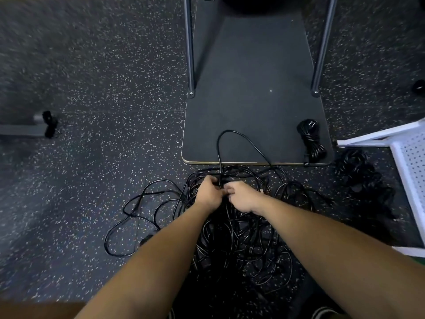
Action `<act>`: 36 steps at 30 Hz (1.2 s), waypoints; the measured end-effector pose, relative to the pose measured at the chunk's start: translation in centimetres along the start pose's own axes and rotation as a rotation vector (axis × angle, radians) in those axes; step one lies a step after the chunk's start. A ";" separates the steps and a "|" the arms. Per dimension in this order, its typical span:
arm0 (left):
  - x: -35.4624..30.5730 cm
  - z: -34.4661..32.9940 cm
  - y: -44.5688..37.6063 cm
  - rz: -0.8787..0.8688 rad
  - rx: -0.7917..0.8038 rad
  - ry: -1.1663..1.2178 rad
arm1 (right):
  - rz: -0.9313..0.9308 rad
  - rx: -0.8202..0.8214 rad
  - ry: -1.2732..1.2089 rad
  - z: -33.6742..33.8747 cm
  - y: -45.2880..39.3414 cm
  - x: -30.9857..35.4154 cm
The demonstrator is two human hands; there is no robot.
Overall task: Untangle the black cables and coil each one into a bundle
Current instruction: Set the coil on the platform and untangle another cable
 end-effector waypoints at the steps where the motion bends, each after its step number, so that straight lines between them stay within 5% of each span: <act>1: -0.4 0.3 0.0 -0.014 -0.004 0.030 | 0.020 -0.016 -0.001 0.5 0.8 0.7; 6: -3.9 3.0 1.2 -0.165 0.016 0.104 | 0.150 -0.178 -0.121 6.0 5.0 4.7; 11: -11.1 6.5 6.9 -0.337 0.079 0.069 | 0.309 -0.390 0.074 12.5 10.7 8.4; 17: -19.1 11.3 13.9 -0.522 0.098 -0.017 | 0.502 -0.439 0.357 16.8 18.8 13.1; 22: -26.2 17.0 19.4 -0.697 0.058 -0.079 | 0.478 -0.604 0.528 21.0 25.7 17.3; 29: -29.7 19.6 22.5 -0.809 0.102 0.207 | 0.691 -0.644 0.155 24.1 32.8 21.4; 36: -26.2 13.8 21.3 -0.683 0.353 0.045 | 0.772 -0.675 -0.331 25.3 32.1 21.9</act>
Point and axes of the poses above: each hand's wrist, its own y-axis away from the middle knuckle, its own z-axis out of the back of the hand, x = y × z, the point moved 3 cm from there along -y, towards the middle knuckle, and after that the axes turned 1 degree about x, right-handed, at the moved point
